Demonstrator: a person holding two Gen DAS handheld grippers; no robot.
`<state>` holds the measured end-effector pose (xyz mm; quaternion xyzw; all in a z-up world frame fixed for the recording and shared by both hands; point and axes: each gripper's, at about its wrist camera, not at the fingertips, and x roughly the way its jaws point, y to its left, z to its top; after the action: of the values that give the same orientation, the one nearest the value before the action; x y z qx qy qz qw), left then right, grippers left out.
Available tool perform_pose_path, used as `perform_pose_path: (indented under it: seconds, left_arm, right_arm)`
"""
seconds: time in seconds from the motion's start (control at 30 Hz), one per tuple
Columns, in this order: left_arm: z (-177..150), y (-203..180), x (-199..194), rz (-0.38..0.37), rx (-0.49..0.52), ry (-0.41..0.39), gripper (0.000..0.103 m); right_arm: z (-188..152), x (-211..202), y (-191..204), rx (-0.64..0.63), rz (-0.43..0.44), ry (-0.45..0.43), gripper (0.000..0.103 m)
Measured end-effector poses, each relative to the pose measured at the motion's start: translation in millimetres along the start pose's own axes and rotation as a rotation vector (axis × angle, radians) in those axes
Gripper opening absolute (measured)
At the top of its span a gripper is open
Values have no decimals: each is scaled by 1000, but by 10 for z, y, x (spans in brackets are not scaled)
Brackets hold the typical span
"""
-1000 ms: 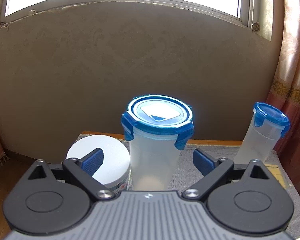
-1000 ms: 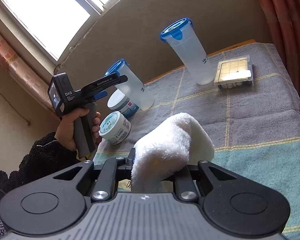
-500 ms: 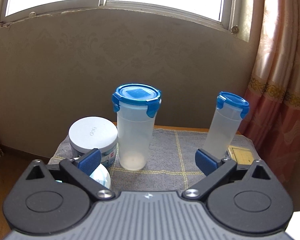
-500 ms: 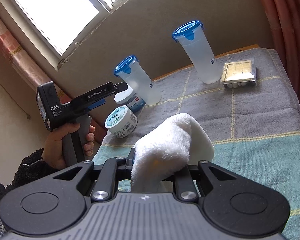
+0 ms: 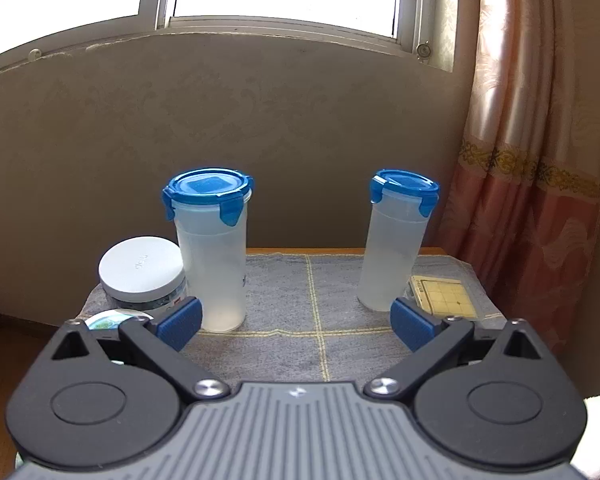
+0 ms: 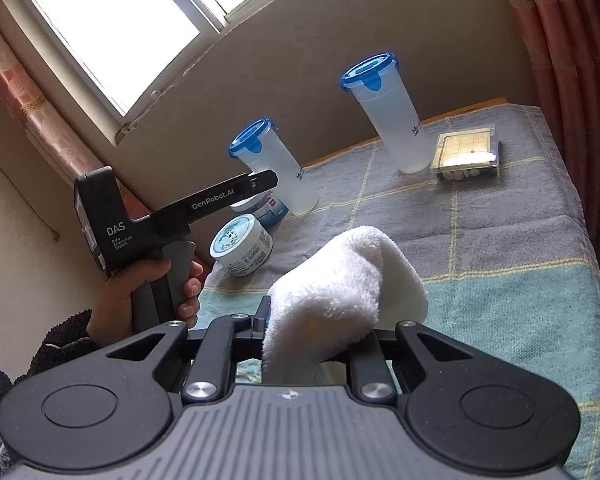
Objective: Clean container
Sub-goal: 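Open the left tool and release the clear cup onto the table, then move the left tool to the wide blue-lidded container and close on it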
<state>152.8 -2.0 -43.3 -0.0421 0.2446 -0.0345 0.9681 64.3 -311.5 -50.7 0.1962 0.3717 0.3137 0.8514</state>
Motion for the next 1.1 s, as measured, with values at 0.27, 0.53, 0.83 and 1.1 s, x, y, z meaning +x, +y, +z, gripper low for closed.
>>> perform_pose_path:
  seconds: [0.27, 0.53, 0.83, 1.1]
  left_arm:
    - [14, -237, 37, -42, 28, -18, 100]
    - [64, -471, 148, -84, 68, -34, 100]
    - [129, -690, 352, -122, 99, -64, 100]
    - [156, -822, 630, -135, 118, -95, 100]
  right_arm:
    - [-7, -11, -14, 3, -11, 4, 21]
    - [22, -21, -58, 10, -26, 0, 21]
    - [62, -4, -153, 28, -37, 3, 21]
    - [152, 18, -286, 43, -47, 3, 21]
